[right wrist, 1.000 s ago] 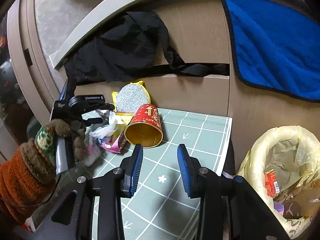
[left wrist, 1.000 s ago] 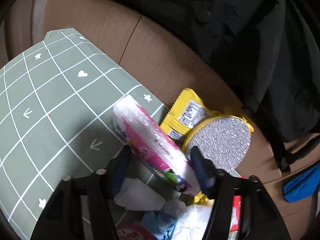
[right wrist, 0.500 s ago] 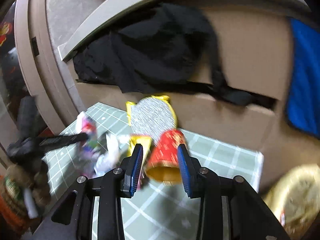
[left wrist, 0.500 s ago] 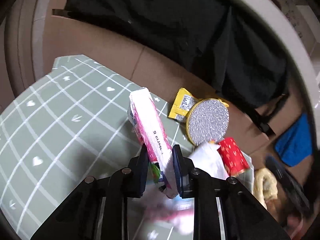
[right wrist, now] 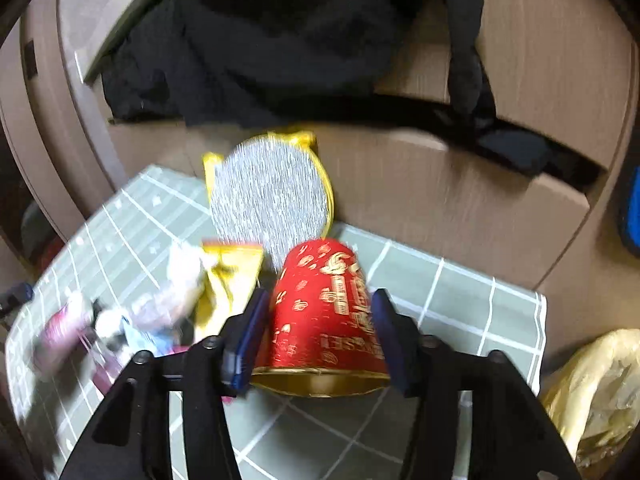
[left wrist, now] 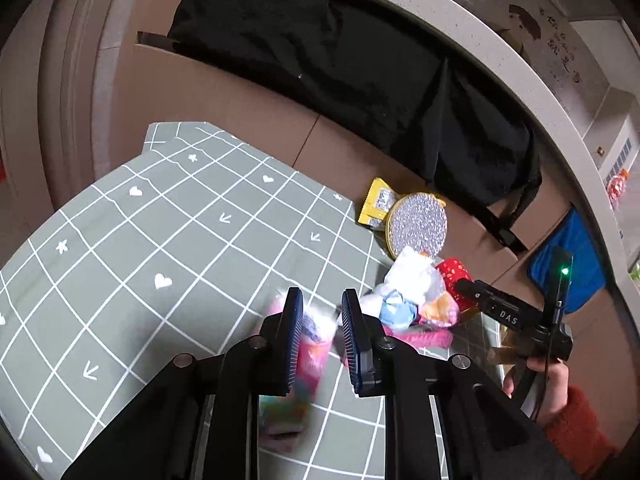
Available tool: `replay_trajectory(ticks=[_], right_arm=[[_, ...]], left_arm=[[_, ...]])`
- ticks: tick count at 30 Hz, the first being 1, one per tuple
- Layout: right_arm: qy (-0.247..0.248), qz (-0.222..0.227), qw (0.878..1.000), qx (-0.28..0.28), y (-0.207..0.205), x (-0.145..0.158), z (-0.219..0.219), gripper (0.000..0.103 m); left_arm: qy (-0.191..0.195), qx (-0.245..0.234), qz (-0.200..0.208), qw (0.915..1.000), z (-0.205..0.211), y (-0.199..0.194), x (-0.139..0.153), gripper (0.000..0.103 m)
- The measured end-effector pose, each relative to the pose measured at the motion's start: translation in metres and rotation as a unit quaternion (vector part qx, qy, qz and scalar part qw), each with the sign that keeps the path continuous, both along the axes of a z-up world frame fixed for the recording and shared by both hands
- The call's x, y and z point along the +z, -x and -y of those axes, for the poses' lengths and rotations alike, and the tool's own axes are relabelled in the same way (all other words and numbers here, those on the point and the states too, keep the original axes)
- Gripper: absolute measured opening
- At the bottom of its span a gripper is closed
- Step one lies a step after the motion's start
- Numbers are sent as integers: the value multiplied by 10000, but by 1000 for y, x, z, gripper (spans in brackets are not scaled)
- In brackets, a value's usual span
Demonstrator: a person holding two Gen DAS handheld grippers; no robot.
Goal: Collect trash
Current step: 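Grasp the pink Kleenex tissue pack with the left gripper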
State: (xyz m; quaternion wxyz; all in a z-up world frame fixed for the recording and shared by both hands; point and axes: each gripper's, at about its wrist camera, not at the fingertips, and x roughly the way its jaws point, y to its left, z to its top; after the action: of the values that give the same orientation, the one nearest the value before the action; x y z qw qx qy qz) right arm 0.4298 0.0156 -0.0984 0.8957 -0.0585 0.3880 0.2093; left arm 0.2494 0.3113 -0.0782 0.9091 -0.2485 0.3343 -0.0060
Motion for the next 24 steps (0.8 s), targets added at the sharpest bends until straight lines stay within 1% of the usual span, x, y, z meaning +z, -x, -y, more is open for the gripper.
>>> replay_trajectory(ticks=[3,6,7,9,10,11,13,15,17,20,22,24], right_arm=[[148,89,9998,55,4,-3,-3,56],[121,24,9999,41,4,-1,-1,55],[80,28,10000,-5,7,1,1,54],[-57,205,9998,-28,16,8,7,54],[-123,344,9993,17,23,13,8,54],[-166,429,9989,60,29,17,6,54],[-288,520,9981,147,40,23,7,54],[-407,543,9974,242,50,26,7,54],[-565,469,9966,375,59,28,6,54],[-741,332,9951,558,69,27,-1,54],[-705,284,9944,737,80,26,-9,54],[-564,280,9935,948,91,22,-18,54]], left_arm=[[-144,-58,-114,9998,6,-1,-5,20],[-244,-147,-120,9995,9,6,-6,21],[-265,-225,-110,9993,9,8,-7,23],[-351,-412,-172,9984,10,11,-10,39],[-412,-461,-224,9978,10,12,-13,52],[-460,-477,-260,9975,9,14,-16,56],[-650,-477,-431,9958,8,16,-25,57],[-725,-547,-588,9941,10,15,-31,59],[-779,-675,-720,9921,16,10,-40,60],[-951,-654,-833,9898,22,1,-50,60],[-943,-617,-829,9902,24,-3,-52,60],[-937,-594,-822,9904,26,-8,-54,60]])
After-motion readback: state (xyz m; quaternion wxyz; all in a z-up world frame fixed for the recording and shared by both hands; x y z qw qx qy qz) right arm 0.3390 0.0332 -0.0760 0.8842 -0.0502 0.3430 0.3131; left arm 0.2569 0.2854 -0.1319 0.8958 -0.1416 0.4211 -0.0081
